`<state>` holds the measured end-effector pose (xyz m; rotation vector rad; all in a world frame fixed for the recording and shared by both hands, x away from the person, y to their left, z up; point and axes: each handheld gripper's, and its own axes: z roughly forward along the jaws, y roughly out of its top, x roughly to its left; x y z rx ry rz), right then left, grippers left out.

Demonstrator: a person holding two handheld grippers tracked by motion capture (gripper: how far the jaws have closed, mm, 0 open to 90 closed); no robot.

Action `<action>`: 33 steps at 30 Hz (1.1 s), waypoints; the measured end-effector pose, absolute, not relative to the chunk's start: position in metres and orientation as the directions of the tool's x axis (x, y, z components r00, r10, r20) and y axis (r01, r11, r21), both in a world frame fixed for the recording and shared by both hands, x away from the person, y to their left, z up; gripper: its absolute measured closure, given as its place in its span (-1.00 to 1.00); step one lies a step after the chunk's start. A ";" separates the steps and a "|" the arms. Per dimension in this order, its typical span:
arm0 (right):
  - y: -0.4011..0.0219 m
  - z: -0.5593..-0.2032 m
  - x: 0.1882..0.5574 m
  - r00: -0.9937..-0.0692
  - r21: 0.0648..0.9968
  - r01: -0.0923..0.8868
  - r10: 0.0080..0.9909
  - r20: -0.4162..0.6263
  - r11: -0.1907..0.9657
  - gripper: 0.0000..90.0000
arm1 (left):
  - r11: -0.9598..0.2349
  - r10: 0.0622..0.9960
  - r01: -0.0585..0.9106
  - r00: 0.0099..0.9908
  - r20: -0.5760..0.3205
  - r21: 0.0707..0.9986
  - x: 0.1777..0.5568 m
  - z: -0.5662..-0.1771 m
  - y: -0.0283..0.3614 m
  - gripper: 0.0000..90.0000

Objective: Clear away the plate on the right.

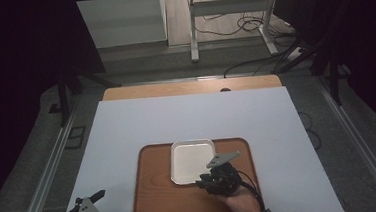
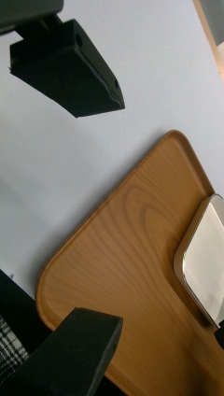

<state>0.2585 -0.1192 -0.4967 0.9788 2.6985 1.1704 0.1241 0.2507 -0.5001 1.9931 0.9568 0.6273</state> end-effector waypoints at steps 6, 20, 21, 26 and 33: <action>-0.122 -0.496 0.260 -0.796 0.668 0.532 0.575 0.187 0.520 0.42 | -0.376 0.805 0.397 0.587 0.083 0.837 0.124 -0.500 0.251 -0.98; -0.131 -0.492 0.263 -0.784 0.672 0.543 0.592 0.190 0.504 0.11 | -0.380 0.804 0.398 0.588 0.086 0.835 0.124 -0.500 0.251 -0.97; -0.132 -0.491 0.263 -0.783 0.672 0.543 0.592 0.189 0.504 0.10 | -0.380 0.804 0.398 0.588 0.086 0.835 0.124 -0.500 0.251 -0.97; -0.136 -0.489 0.264 -0.777 0.679 0.543 0.602 0.184 0.495 0.01 | -0.380 0.804 0.399 0.588 0.085 0.834 0.124 -0.500 0.251 -0.97; -0.144 -0.484 0.265 -0.771 0.693 0.535 0.614 0.169 0.482 -0.10 | -0.382 0.804 0.399 0.589 0.087 0.834 0.124 -0.500 0.250 -0.97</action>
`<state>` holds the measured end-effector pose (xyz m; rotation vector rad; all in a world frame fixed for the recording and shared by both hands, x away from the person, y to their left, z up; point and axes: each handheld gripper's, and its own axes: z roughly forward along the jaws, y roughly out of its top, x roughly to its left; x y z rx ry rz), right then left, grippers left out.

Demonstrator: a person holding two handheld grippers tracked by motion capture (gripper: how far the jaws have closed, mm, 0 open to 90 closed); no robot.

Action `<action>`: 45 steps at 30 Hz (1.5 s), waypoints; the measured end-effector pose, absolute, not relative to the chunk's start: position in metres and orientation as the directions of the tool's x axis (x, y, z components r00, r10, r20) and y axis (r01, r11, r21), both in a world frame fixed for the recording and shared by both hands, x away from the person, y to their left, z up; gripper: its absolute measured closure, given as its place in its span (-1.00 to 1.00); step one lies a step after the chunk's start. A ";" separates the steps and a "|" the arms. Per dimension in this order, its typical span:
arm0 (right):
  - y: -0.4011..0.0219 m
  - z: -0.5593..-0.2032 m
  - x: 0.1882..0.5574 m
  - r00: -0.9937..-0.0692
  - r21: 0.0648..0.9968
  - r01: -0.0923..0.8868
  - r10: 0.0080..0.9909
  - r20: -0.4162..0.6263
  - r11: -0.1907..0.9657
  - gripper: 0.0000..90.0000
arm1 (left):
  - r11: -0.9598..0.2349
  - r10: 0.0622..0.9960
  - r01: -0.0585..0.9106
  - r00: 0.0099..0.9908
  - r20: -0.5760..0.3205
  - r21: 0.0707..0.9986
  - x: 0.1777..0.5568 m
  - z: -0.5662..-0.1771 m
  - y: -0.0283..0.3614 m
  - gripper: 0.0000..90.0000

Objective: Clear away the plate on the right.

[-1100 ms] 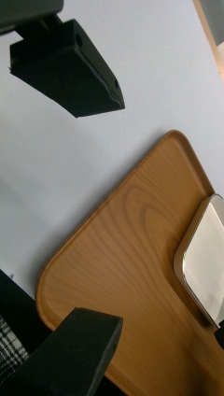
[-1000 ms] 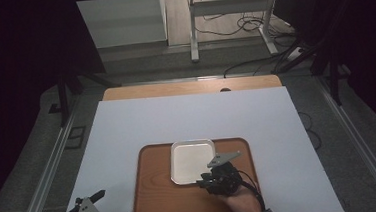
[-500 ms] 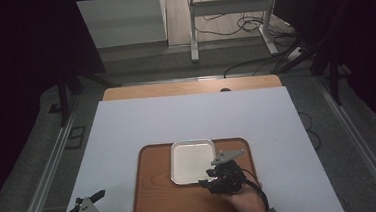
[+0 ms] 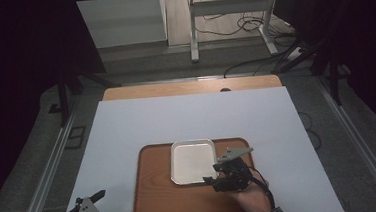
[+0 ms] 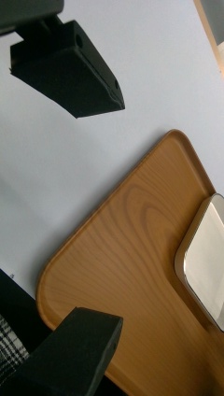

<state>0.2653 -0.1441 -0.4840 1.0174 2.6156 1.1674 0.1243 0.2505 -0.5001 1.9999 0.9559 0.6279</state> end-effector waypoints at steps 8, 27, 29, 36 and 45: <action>-0.155 -0.480 0.269 -0.762 0.709 0.530 0.628 0.158 0.465 -0.22 | -0.379 0.805 0.401 0.588 0.083 0.834 0.125 -0.500 0.250 -0.97; -0.169 -0.478 0.273 -0.750 0.726 0.516 0.648 0.128 0.454 -0.57 | -0.376 0.809 0.406 0.583 0.081 0.833 0.124 -0.500 0.251 -0.96; -0.170 -0.478 0.273 -0.749 0.726 0.517 0.650 0.127 0.453 -0.62 | -0.374 0.809 0.407 0.583 0.079 0.833 0.125 -0.500 0.251 -0.96; -0.176 -0.474 0.269 -0.758 0.742 0.490 0.644 0.103 0.457 -0.77 | -0.376 0.809 0.407 0.583 0.080 0.832 0.124 -0.500 0.251 -0.96; -0.189 -0.468 0.262 -0.750 0.760 0.479 0.655 0.092 0.440 -0.82 | -0.377 0.808 0.409 0.583 0.080 0.831 0.124 -0.501 0.250 -0.96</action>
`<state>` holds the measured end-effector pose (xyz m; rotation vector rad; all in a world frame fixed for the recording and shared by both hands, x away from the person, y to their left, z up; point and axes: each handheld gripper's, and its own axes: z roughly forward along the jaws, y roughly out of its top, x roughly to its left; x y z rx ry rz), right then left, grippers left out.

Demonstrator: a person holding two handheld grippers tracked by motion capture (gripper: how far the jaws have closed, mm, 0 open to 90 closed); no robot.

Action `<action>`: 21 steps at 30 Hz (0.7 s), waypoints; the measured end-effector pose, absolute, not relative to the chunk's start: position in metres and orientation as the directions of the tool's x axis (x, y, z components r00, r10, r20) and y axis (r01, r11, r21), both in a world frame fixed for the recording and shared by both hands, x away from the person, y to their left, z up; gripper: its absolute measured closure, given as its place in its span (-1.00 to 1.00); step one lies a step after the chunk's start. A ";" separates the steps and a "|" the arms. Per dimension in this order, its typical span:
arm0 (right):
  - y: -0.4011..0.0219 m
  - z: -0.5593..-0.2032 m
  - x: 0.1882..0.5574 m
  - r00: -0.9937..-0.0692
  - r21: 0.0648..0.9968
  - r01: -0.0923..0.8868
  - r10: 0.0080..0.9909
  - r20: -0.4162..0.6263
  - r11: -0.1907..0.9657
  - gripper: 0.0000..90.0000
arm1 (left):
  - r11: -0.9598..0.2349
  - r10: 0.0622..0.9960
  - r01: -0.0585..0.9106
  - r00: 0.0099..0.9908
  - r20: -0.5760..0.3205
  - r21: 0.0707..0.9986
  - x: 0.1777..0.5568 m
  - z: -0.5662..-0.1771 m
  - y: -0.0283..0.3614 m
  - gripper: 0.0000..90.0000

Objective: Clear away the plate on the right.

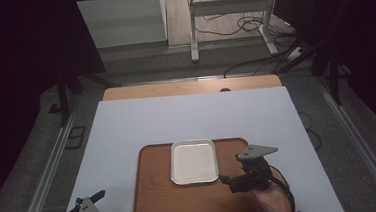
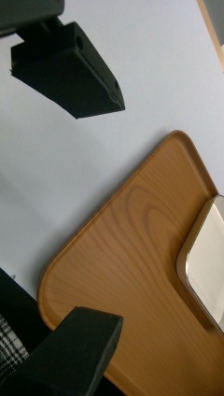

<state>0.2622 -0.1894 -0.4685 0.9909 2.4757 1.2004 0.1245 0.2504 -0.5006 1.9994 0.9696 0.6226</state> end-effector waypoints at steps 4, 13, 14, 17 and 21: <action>-0.195 -0.467 0.259 -0.745 0.768 0.476 0.661 0.093 0.429 -0.86 | -0.380 0.808 0.409 0.584 0.082 0.830 0.125 -0.501 0.250 -0.96; -0.209 -0.465 0.251 -0.734 0.780 0.466 0.675 0.078 0.417 -0.90 | -0.379 0.808 0.409 0.583 0.082 0.830 0.125 -0.501 0.250 -0.96; -0.210 -0.465 0.250 -0.731 0.781 0.467 0.678 0.077 0.415 -0.90 | -0.379 0.808 0.409 0.583 0.082 0.830 0.125 -0.501 0.250 -0.96; -0.214 -0.464 0.248 -0.728 0.783 0.463 0.683 0.068 0.416 -0.92 | -0.380 0.808 0.409 0.583 0.083 0.829 0.124 -0.501 0.250 -0.95; -0.219 -0.463 0.245 -0.721 0.786 0.459 0.690 0.057 0.415 -0.93 | -0.381 0.808 0.410 0.584 0.083 0.829 0.124 -0.501 0.250 -0.95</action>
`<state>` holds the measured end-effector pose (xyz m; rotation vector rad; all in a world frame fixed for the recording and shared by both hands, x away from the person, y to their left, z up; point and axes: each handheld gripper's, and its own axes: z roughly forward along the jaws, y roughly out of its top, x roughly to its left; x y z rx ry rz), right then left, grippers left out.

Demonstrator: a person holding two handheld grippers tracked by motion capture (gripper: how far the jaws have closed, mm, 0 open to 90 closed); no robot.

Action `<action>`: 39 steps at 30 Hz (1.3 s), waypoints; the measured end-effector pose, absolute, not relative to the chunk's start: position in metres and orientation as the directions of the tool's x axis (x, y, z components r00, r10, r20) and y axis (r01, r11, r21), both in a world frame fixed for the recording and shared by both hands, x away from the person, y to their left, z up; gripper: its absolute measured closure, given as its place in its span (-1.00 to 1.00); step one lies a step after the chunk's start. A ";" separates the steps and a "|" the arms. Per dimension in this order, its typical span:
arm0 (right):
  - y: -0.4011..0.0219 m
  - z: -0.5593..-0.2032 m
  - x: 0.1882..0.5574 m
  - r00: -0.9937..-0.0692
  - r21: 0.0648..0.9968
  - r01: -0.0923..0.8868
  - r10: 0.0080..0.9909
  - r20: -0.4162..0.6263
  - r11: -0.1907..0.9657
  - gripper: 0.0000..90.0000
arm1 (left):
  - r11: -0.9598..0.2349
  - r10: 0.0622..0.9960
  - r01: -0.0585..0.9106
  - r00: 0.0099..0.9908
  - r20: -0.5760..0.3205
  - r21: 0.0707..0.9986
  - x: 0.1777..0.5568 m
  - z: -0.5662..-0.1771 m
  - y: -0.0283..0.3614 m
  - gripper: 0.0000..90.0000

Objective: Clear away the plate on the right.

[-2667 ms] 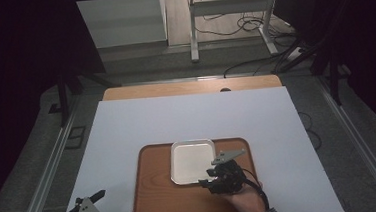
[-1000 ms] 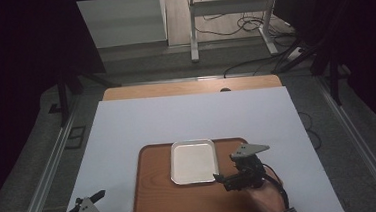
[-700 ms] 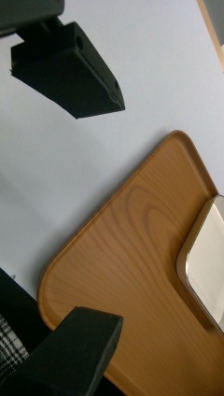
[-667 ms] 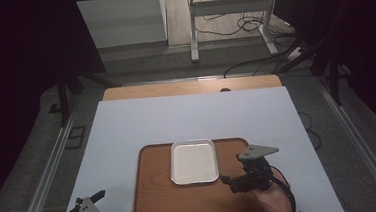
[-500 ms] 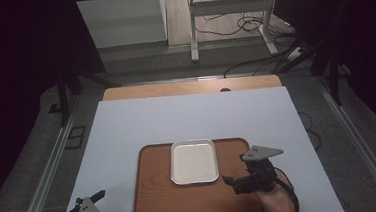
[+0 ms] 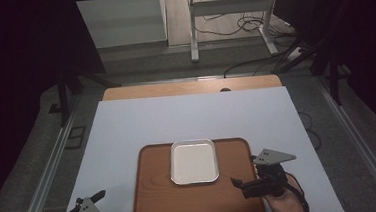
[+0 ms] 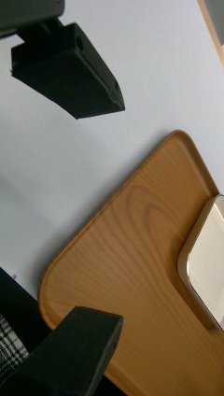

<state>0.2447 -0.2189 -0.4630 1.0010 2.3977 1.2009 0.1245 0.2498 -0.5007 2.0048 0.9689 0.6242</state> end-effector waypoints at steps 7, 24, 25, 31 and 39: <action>-0.228 -0.461 0.240 -0.708 0.787 0.470 0.704 0.065 0.400 -0.95 | -0.387 0.806 0.409 0.586 0.087 0.827 0.124 -0.501 0.249 -0.95; -0.252 -0.462 0.231 -0.681 0.810 0.453 0.731 0.046 0.372 -1.00 | -0.388 0.804 0.408 0.588 0.088 0.826 0.124 -0.501 0.249 -0.94; -0.254 -0.462 0.230 -0.671 0.814 0.452 0.740 0.041 0.365 -1.00 | -0.389 0.804 0.408 0.588 0.088 0.826 0.124 -0.501 0.249 -0.94; -0.262 -0.459 0.225 -0.648 0.824 0.451 0.761 0.037 0.343 -1.00 | -0.391 0.804 0.407 0.588 0.090 0.825 0.124 -0.501 0.249 -0.94; -0.272 -0.459 0.219 -0.629 0.822 0.453 0.777 0.020 0.346 -1.00 | -0.392 0.803 0.408 0.589 0.090 0.825 0.125 -0.501 0.249 -0.94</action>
